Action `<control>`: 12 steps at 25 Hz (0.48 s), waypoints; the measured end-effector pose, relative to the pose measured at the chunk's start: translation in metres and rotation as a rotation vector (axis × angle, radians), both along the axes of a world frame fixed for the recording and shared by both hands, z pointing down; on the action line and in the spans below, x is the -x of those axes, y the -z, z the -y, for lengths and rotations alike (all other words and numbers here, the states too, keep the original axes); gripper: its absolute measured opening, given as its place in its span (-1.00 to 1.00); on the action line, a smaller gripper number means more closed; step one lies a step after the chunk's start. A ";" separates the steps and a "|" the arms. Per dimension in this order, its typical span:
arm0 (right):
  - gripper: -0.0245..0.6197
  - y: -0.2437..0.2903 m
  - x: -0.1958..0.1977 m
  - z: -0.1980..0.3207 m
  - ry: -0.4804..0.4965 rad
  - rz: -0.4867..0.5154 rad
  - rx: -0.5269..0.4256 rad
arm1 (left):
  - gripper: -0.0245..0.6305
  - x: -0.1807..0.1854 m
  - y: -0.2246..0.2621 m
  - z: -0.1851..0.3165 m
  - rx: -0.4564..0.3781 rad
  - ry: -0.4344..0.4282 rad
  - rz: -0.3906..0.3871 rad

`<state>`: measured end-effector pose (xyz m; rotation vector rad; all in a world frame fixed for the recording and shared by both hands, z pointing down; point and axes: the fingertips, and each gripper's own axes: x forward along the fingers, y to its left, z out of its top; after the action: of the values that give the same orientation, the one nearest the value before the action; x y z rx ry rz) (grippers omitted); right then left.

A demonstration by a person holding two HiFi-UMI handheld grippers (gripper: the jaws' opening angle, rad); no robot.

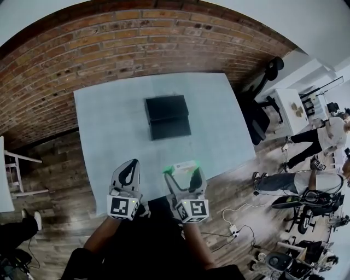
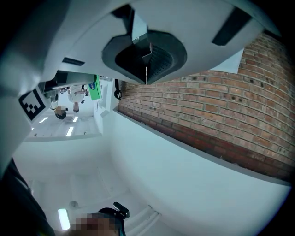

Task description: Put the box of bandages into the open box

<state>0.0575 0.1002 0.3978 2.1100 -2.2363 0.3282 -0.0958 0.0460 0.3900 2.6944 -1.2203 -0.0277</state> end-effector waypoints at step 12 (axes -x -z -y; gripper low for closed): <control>0.67 -0.018 -0.045 0.057 0.084 0.046 0.036 | -0.83 -0.050 -0.011 0.043 0.028 0.077 0.003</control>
<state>0.1021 0.0436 0.4162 2.0049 -2.3175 0.4133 -0.0459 0.0034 0.4006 2.6241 -1.3144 -0.0166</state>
